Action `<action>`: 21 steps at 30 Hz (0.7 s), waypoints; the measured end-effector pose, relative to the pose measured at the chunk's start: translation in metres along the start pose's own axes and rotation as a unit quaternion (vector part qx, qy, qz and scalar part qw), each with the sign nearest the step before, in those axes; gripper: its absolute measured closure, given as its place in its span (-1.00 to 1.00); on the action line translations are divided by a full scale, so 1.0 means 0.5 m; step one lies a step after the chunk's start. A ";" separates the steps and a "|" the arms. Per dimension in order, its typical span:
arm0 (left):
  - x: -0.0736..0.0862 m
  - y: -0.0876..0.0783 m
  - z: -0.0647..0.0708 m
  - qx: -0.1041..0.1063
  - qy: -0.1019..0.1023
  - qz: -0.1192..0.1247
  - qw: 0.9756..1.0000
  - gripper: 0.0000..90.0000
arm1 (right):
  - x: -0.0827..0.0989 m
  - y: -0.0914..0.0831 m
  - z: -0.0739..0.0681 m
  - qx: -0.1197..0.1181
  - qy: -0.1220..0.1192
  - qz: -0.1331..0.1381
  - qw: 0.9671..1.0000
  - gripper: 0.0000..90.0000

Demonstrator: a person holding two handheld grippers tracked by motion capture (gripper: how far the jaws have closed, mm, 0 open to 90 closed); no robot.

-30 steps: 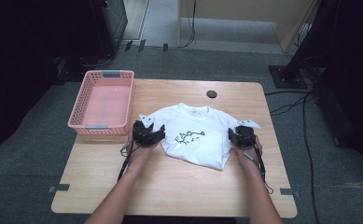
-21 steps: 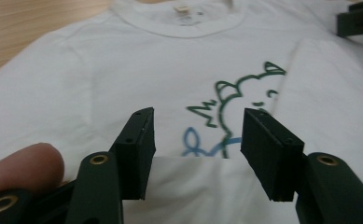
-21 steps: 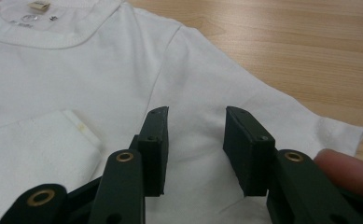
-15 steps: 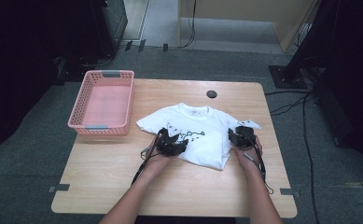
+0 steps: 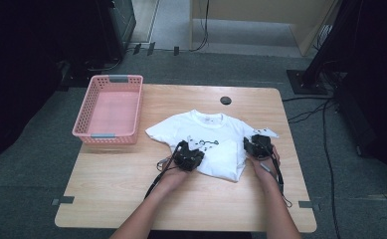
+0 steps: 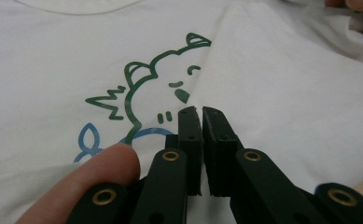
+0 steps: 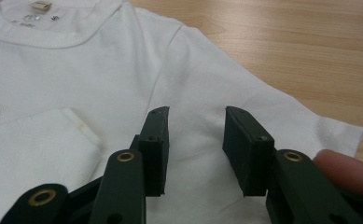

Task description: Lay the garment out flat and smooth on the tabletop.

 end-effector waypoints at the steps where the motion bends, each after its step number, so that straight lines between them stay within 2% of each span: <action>1: 0.001 -0.006 -0.005 0.010 -0.006 0.006 1.000 0.96 | 0.000 0.000 0.000 0.001 -0.001 0.000 1.000 0.37; 4: 0.008 -0.025 -0.020 0.037 -0.019 0.021 0.999 0.98 | 0.000 0.000 0.000 0.001 0.000 0.000 1.000 0.37; 11: 0.056 -0.075 -0.030 0.068 -0.022 0.032 0.997 0.99 | 0.000 0.000 0.000 0.001 -0.001 0.000 1.000 0.37; 14: 0.069 -0.088 -0.032 0.074 -0.022 0.036 0.996 0.99 | 0.000 0.000 0.000 0.001 -0.002 0.001 1.000 0.38; 15: 0.086 -0.102 -0.032 0.079 -0.017 0.038 0.996 0.99 | 0.000 0.000 0.000 0.001 -0.002 0.000 1.000 0.38; 16: 0.086 -0.102 -0.032 0.079 -0.017 0.038 0.996 0.99 | 0.000 0.000 0.000 0.001 -0.002 0.000 1.000 0.38; 18: 0.109 -0.119 -0.034 0.082 -0.004 0.040 0.996 0.99 | 0.000 0.000 0.000 0.002 -0.003 0.000 1.000 0.38; 21: 0.129 -0.133 -0.034 0.091 0.007 0.032 0.995 0.99 | 0.000 0.000 0.000 0.002 -0.003 0.000 1.000 0.38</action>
Point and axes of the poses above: each handheld gripper's, and its own axes: y roughly forward along the jaws, x roughly out of its underside, z roughly to its right, the point moved 3 cm from there along y, roughly forward along the jaws, and after that the axes turned 14 degrees about -x, right-handed, at the moved point
